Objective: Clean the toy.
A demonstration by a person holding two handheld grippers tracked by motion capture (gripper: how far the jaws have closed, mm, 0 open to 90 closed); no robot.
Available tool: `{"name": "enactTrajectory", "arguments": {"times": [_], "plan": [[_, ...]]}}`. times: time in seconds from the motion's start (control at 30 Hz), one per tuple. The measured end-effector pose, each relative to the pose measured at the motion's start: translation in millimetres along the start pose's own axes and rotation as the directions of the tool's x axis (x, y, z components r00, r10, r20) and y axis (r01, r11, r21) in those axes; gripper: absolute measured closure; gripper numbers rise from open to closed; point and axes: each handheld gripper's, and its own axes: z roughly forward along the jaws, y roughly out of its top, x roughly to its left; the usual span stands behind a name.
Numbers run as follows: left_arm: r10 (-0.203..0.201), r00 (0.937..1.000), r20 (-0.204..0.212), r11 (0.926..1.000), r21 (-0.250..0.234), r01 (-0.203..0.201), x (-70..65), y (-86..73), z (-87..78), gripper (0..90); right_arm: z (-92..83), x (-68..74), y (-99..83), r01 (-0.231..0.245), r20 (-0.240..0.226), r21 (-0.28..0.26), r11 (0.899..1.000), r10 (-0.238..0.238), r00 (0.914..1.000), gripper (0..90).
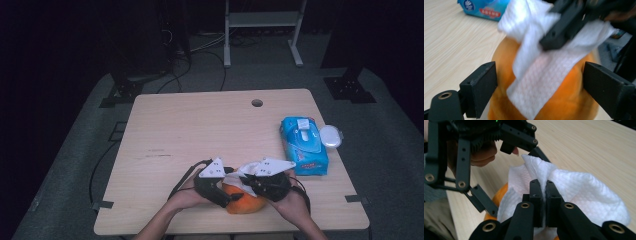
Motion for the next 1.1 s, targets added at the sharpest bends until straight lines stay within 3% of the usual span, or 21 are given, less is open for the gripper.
{"name": "enactTrajectory", "arguments": {"times": [0.03, 0.13, 0.37, 0.4, 0.5, 0.63, 0.73, 0.83, 0.9, 1.03, 1.1], "plan": [[-0.026, 0.9996, 0.008, 0.9997, -0.005, 0.026, 1.5, -2.8, -0.1, 13.6, -0.5, -1.2, 0.2, -0.001, -0.001, 0.003, 1.000, 0.001, 1.0000, 85.4], [-0.043, 0.9991, 0.005, 0.9991, 0.004, 0.043, 3.8, -6.7, -0.2, 16.8, -6.5, -14.1, -7.1, -0.054, -0.004, -0.006, 0.999, 0.054, 0.9985, 85.6], [-0.043, 0.9990, 0.007, 0.9990, 0.011, 0.043, 6.3, -9.4, -0.9, 19.8, -19.1, -33.5, -22.4, -0.129, 0.022, 0.001, 0.992, 0.129, 0.9914, 85.8], [-0.047, 0.9989, 0.006, 0.9988, 0.014, 0.047, 7.1, -10.5, -1.4, 19.8, -23.7, -38.4, -26.7, -0.133, 0.055, 0.016, 0.991, 0.132, 0.9898, 85.8], [-0.058, 0.9983, 0.005, 0.9982, 0.015, 0.058, 9.3, -13.9, -3.2, 19.8, -28.9, -40.7, -28.4, -0.157, 0.040, -0.002, 0.988, 0.157, 0.9867, 85.8], [-0.070, 0.9975, 0.011, 0.9974, 0.019, 0.070, 13.3, -16.3, -6.1, 19.8, -30.7, -35.1, -23.8, -0.146, -0.020, -0.037, 0.989, 0.145, 0.9892, 85.2], [-0.064, 0.9979, 0.012, 0.9978, 0.016, 0.064, 12.8, -15.9, -6.2, 19.8, -27.4, -36.5, -25.7, -0.139, -0.025, -0.010, 0.990, 0.139, 0.9900, 85.3], [-0.055, 0.9984, 0.010, 0.9984, 0.013, 0.055, 11.9, -14.6, -4.9, 20.3, -25.7, -45.6, -32.8, -0.157, 0.011, 0.035, 0.987, 0.157, 0.9876, 85.3], [-0.045, 0.9989, 0.009, 0.9989, 0.015, 0.045, 10.6, -13.4, -3.4, 20.3, -26.7, -50.3, -35.5, -0.192, -0.007, 0.025, 0.981, 0.192, 0.9813, 85.5], [-0.022, 0.9997, 0.012, 0.9997, 0.011, 0.021, 7.3, -10.2, -1.3, 20.0, -28.7, -43.3, -23.4, -0.181, -0.047, -0.046, 0.982, 0.179, 0.9827, 85.5], [-0.028, 0.9995, 0.016, 0.9996, 0.012, 0.027, 7.9, -8.4, -2.4, 18.5, -22.9, -40.1, -21.3, -0.160, -0.051, -0.024, 0.987, 0.159, 0.9860, 85.5]]}}
